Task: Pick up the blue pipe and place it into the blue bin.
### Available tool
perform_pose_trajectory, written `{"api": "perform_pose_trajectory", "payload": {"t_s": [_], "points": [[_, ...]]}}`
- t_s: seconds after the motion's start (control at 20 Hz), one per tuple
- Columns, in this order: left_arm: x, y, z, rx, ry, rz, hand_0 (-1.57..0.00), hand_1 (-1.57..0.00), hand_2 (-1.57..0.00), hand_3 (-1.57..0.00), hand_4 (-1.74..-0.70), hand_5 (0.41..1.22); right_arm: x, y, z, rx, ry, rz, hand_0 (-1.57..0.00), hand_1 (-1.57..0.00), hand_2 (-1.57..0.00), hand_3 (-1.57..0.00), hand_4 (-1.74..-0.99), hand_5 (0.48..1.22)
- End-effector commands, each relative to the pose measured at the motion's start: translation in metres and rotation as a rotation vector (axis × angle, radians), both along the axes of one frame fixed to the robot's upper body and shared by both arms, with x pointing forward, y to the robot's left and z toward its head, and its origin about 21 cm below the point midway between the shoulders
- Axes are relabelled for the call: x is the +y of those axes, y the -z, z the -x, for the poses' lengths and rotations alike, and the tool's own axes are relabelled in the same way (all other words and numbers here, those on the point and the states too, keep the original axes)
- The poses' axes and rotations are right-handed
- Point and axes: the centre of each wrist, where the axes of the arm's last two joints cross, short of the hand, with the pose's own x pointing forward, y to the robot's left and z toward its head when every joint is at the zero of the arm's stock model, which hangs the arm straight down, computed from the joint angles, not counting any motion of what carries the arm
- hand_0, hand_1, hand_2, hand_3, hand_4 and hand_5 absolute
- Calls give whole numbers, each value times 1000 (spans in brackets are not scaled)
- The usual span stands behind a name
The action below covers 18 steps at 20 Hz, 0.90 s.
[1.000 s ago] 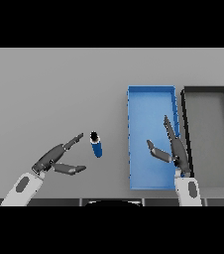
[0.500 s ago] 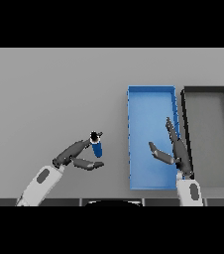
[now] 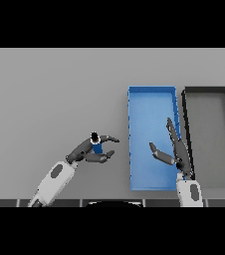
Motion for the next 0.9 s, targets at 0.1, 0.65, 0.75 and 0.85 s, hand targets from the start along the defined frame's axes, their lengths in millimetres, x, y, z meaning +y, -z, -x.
{"api": "perform_pose_trajectory", "payload": {"t_s": [0.1, 0.65, 0.75, 0.85], "points": [[-2, 3, 4, 11, -42, 18, -849, -945, -1013, -1003, -1481, 969, -5, -2, -1, -4, -6, 7, 1, 1, 1, 1, -1261, 609], [-24, -24, 12, -182, -2, 127, -1509, -1517, -1523, -1426, -1710, 1199, -1, -1, 0, -1, -5, 14, 1, 1, 1, 1, -1249, 629], [-29, -38, 13, -216, 38, 151, -1531, -1537, -1540, -1439, -1717, 1207, -5, -4, -2, -6, -3, 30, 1, 1, 1, 1, -1228, 629], [-34, -52, 12, -229, 51, 164, -1546, -1549, -1551, -1444, -1721, 1212, -4, -1, -1, -9, -12, 34, 1, 1, 1, 1, -1219, 634]]}}
